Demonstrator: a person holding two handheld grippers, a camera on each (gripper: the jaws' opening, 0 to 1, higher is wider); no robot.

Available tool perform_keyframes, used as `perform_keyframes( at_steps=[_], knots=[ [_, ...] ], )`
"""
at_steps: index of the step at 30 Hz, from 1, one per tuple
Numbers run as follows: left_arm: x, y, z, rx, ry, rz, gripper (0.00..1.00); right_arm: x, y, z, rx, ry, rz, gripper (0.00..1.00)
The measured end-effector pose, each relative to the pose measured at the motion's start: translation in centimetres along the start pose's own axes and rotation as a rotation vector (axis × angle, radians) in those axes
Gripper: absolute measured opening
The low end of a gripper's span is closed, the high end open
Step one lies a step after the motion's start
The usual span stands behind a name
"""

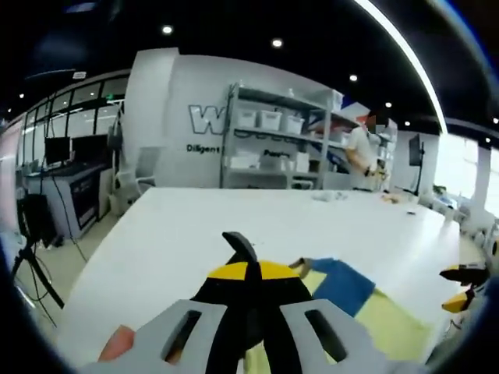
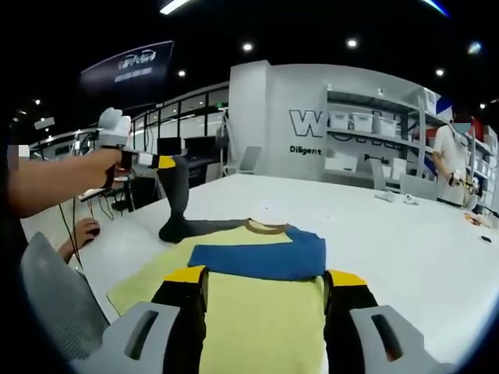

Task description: Fold the garment on the visible template until the final outline fits inside the template.

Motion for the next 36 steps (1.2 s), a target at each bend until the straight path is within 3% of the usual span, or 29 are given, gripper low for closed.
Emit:
perform_keyframes(
  at_steps=[20,30,36],
  knots=[
    [7.6,-3.9,-0.6,-0.024,-0.049,0.162,0.00,0.1,0.2,0.0,0.000,-0.021,0.000,0.60],
    [12.0,-6.3,2.2,-0.102,-0.082,0.243,0.00,0.1,0.1,0.2,-0.012,-0.026,-0.005,0.60],
    [13.6,-7.2,3.7,-0.143,-0.106,0.265,0.00,0.0,0.0,0.3,-0.020,-0.026,-0.009,0.60]
  ],
)
Point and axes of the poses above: the point that each gripper's makers call its tool centre point, and the gripper's own axes: y roughly backward along the fingers, x roughly to its right, z roughly out of its underside, the point moved 7 cm from there along y, roughly backward along the fingers, and after that the axes turned 1 degree about -x, right-handed, at the moved point
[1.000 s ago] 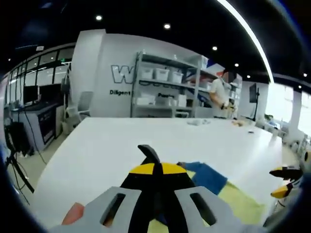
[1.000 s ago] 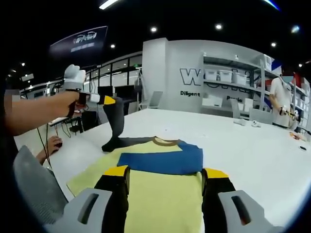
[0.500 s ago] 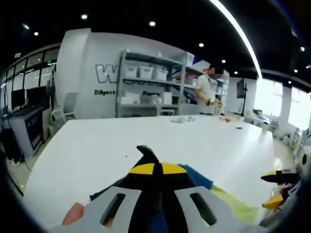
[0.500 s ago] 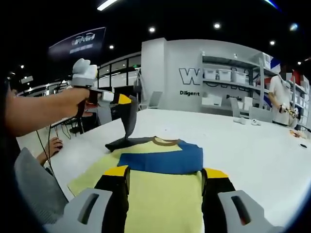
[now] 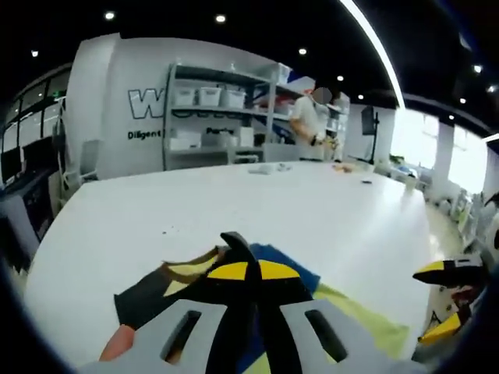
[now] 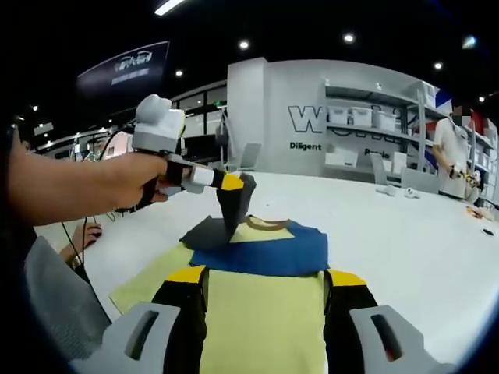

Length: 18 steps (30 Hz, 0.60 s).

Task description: Fold the garment on the visible template until the final outline fits inside the template.

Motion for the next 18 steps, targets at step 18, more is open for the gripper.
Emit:
perform_keyframes(
  at_steps=[18],
  knots=[
    [3.3,-3.7,5.0,-0.152,-0.098,0.065,0.00,0.2,0.2,0.1,0.002,-0.019,0.008,0.60]
  ],
)
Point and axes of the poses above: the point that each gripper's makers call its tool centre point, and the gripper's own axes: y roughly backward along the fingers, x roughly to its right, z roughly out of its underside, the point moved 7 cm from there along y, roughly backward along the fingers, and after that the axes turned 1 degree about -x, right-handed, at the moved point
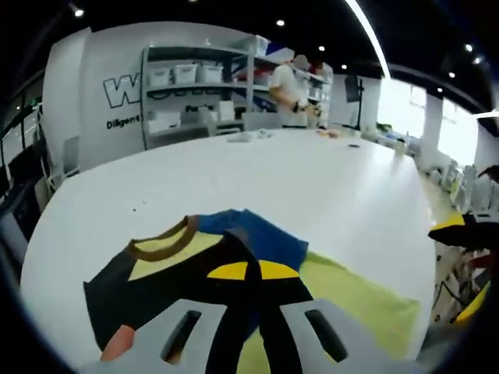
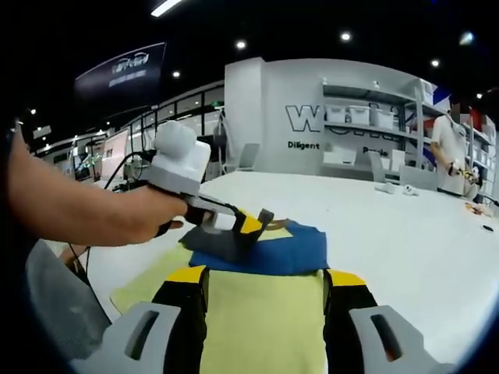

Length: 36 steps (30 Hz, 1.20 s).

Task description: Fold the garment on the visible template until the final outline fits inside the template.

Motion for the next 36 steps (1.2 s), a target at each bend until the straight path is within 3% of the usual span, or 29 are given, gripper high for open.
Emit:
perform_keyframes(
  at_steps=[12,20,25,36],
  knots=[
    [0.8,-3.1,1.9,-0.060,0.007,0.012,0.00,0.1,0.0,0.1,-0.001,-0.015,0.004,0.60],
    [1.5,-4.9,3.0,-0.090,-0.005,0.054,0.00,0.5,-0.3,0.0,0.001,-0.026,0.017,0.59],
    [1.7,-5.0,3.3,-0.096,-0.007,0.077,0.01,0.5,-0.3,0.0,0.002,-0.030,0.021,0.59],
    [1.8,-4.7,3.1,-0.074,0.005,0.092,0.12,0.3,-0.4,0.1,-0.004,-0.026,0.020,0.58]
  ],
)
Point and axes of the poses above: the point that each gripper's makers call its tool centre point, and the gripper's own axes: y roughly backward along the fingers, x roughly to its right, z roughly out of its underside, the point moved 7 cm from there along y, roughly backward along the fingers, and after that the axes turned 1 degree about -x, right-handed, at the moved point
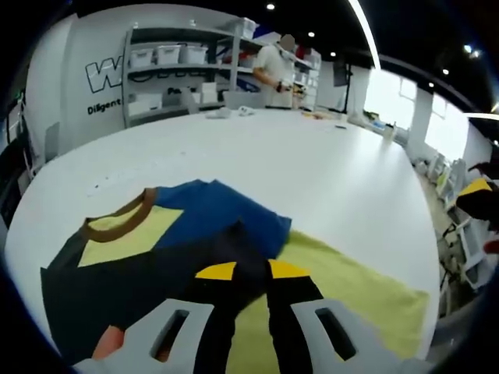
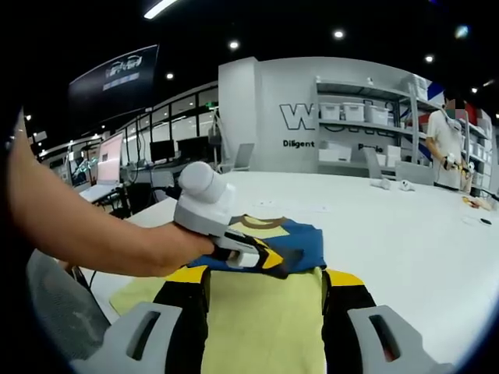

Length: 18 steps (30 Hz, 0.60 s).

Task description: Fold the garment on the visible template until the final outline fits inside the template.

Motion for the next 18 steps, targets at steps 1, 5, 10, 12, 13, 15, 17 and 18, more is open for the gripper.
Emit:
perform_keyframes(
  at_steps=[1,5,10,12,13,15,17,18],
  knots=[
    [-0.1,-0.1,0.1,-0.003,-0.004,-0.005,0.13,0.0,0.0,0.0,0.000,0.000,0.000,0.58],
    [-0.1,-0.6,0.9,-0.039,-0.013,0.003,0.05,0.0,0.0,0.0,0.002,-0.003,-0.002,0.58],
    [0.1,-1.2,1.9,-0.082,-0.020,0.018,0.00,0.0,0.1,0.0,0.000,-0.003,-0.003,0.57],
    [0.1,-1.4,2.3,-0.098,-0.022,0.025,0.00,-0.1,0.1,0.0,-0.002,-0.002,-0.004,0.57],
    [0.2,-1.4,2.4,-0.098,-0.024,0.024,0.00,-0.1,0.1,0.0,-0.004,-0.001,-0.005,0.57],
    [0.1,-1.3,2.4,-0.086,-0.028,0.025,0.00,-0.1,0.1,0.0,-0.005,0.000,-0.005,0.57],
    [0.1,-1.3,2.4,-0.080,-0.037,0.027,0.00,-0.1,0.1,0.0,-0.006,0.000,-0.006,0.57],
    [0.0,-1.4,2.4,-0.076,-0.036,0.027,0.00,-0.1,0.1,0.1,-0.007,0.002,-0.006,0.57]
  ],
)
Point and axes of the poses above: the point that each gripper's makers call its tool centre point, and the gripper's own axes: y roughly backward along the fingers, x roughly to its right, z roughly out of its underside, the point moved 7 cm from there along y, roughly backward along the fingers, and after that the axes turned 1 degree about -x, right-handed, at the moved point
